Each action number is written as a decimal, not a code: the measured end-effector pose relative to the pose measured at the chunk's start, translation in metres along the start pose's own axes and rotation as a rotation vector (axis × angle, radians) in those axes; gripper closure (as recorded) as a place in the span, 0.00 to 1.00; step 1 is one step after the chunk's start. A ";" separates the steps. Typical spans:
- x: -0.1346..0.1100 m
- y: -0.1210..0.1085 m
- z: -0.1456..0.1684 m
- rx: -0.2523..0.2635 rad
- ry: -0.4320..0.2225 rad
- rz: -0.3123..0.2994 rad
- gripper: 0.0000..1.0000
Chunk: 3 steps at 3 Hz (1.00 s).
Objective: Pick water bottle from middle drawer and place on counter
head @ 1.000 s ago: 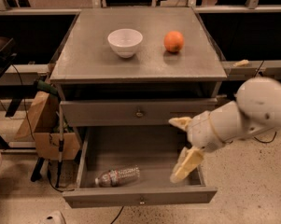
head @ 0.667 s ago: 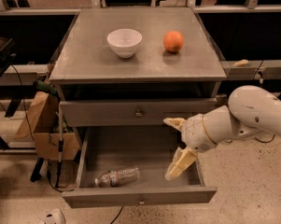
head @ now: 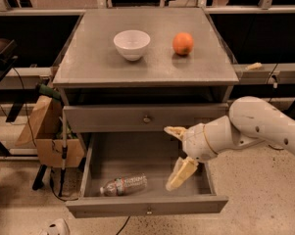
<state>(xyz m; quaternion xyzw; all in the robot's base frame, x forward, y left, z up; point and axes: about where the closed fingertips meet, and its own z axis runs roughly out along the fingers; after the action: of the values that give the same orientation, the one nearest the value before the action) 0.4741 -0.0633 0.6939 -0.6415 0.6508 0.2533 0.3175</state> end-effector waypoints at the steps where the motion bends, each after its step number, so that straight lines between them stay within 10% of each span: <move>1: 0.007 -0.013 0.051 -0.007 -0.097 -0.028 0.00; 3: 0.025 -0.051 0.148 0.059 -0.227 -0.020 0.00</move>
Offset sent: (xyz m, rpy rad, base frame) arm 0.0745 0.0886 -0.1304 0.3127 -0.1132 -0.0406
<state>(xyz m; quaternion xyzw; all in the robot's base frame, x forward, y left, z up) 0.5384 0.0268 0.5802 -0.6058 0.6112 0.3018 0.4103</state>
